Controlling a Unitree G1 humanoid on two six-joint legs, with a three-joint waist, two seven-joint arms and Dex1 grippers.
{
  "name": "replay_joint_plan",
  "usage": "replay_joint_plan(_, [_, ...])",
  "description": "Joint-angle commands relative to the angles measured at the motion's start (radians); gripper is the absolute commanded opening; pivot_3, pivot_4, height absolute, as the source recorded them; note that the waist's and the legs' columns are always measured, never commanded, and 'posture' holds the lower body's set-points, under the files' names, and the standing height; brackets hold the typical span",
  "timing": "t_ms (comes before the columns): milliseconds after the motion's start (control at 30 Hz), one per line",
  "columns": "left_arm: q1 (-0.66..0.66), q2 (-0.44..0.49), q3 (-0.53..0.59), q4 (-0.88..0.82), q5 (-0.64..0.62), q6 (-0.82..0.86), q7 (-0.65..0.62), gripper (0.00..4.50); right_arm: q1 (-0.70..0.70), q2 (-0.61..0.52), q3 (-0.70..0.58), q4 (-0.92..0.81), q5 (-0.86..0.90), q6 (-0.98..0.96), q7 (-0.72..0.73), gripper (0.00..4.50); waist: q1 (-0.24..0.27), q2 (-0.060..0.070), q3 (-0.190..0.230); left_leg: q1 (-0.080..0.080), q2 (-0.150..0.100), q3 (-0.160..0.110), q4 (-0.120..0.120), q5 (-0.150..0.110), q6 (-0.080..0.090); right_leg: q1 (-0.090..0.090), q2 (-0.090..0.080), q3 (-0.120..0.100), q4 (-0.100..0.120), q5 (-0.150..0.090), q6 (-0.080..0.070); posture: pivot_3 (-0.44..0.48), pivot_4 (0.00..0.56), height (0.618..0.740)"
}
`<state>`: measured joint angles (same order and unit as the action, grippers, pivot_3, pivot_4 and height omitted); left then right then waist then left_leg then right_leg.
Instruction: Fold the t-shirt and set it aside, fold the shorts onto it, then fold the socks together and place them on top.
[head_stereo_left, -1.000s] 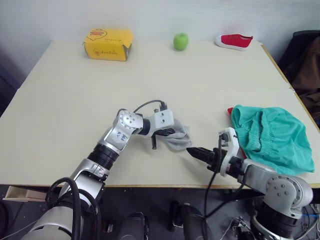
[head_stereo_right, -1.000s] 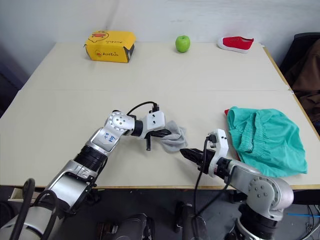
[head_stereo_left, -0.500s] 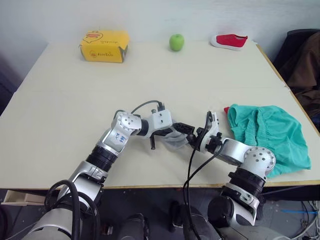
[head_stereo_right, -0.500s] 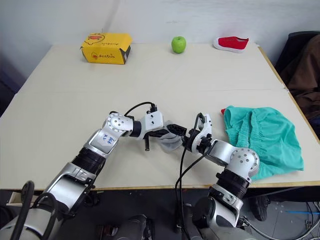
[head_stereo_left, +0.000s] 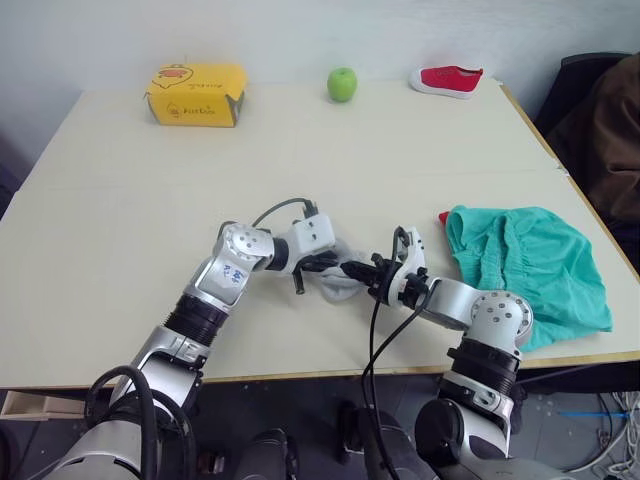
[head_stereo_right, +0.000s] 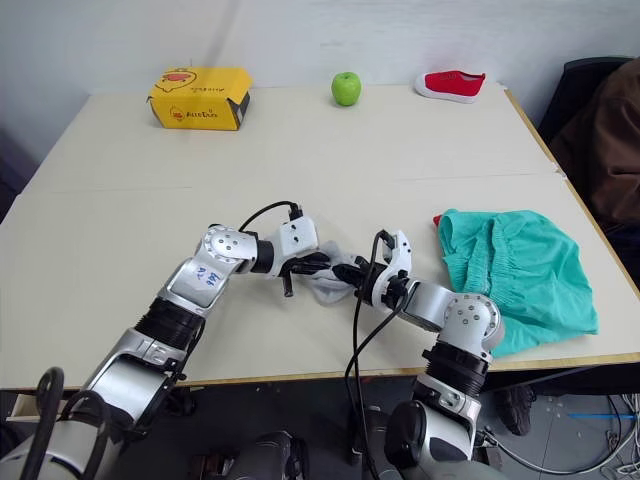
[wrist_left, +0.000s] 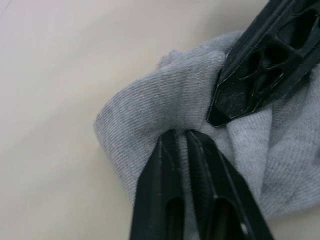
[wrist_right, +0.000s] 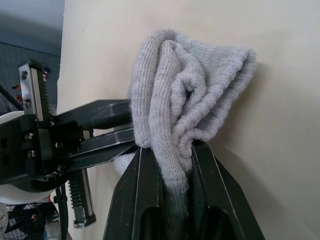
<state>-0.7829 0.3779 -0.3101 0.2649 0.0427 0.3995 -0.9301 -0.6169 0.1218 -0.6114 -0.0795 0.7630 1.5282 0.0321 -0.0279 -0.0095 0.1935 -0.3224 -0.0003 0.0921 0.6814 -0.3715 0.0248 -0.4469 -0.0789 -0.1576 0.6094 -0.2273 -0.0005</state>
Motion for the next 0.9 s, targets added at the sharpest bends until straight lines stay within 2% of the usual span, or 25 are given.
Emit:
replay_joint_plan(33, [0.014,0.039,0.086,-0.124,-0.129,0.116,-0.084,1.74,0.021,-0.020,-0.015,-0.070,0.061,0.019,0.036,0.20,0.001,0.001,0.001,-0.001,0.000,0.000,-0.001,0.000,0.000,-0.001,0.000,0.000,0.000,0.000,0.000,0.000,0.150,0.740])
replay_joint_plan(200, [0.007,0.120,0.263,-0.265,-0.433,0.356,-0.248,3.30,0.016,-0.088,-0.142,-0.247,0.208,0.065,0.067,0.20,0.004,0.004,0.003,-0.018,-0.001,0.000,0.002,0.001,0.000,-0.018,0.000,0.000,0.001,0.000,-0.001,0.000,0.150,0.740])
replay_joint_plan(333, [-0.006,0.192,0.324,-0.309,-0.570,0.468,-0.313,4.50,-0.008,-0.214,-0.339,-0.337,0.457,0.079,0.010,0.20,0.006,0.006,0.004,-0.017,-0.002,-0.001,0.001,0.001,0.000,-0.017,0.000,0.000,-0.001,0.000,0.000,0.000,0.150,0.740])
replay_joint_plan(433, [-0.012,0.191,0.363,-0.309,-0.640,0.494,-0.308,4.50,0.082,-0.430,-0.450,-0.281,0.667,0.007,-0.084,0.20,0.018,0.006,0.004,-0.016,-0.003,-0.001,0.002,0.002,0.001,-0.014,-0.001,0.001,-0.002,0.000,0.000,0.000,0.150,0.740])
replay_joint_plan(500, [-0.016,0.177,0.384,-0.312,-0.673,0.502,-0.286,4.50,0.201,-0.597,-0.502,-0.245,0.693,0.000,-0.070,0.20,0.036,0.006,0.004,-0.015,-0.003,-0.001,0.001,0.001,0.001,-0.014,0.000,0.001,-0.002,0.000,0.000,0.000,0.150,0.740])
replay_joint_plan(600, [-0.017,0.160,0.393,-0.315,-0.694,0.498,-0.247,4.50,0.326,-0.744,-0.540,-0.131,0.720,-0.067,-0.076,0.20,0.048,0.004,0.005,-0.015,-0.003,0.000,-0.001,0.001,0.001,-0.013,0.000,0.002,-0.004,0.000,0.001,0.000,0.150,0.740])
replay_joint_plan(733, [-0.012,0.147,0.385,-0.317,-0.701,0.485,-0.218,4.50,0.388,-0.823,-0.532,-0.001,0.670,-0.173,-0.054,0.20,0.036,0.003,0.006,-0.012,-0.003,0.004,-0.001,0.002,0.001,-0.007,0.001,0.005,-0.008,0.000,0.005,0.000,0.150,0.740])
replay_joint_plan(900, [-0.005,0.146,0.372,-0.324,-0.696,0.461,-0.193,4.50,0.416,-0.818,-0.408,0.154,0.482,-0.342,-0.001,0.20,0.033,0.003,0.006,-0.013,-0.003,0.003,-0.001,0.002,0.000,-0.007,0.003,0.008,-0.009,-0.002,0.010,0.000,0.150,0.740])
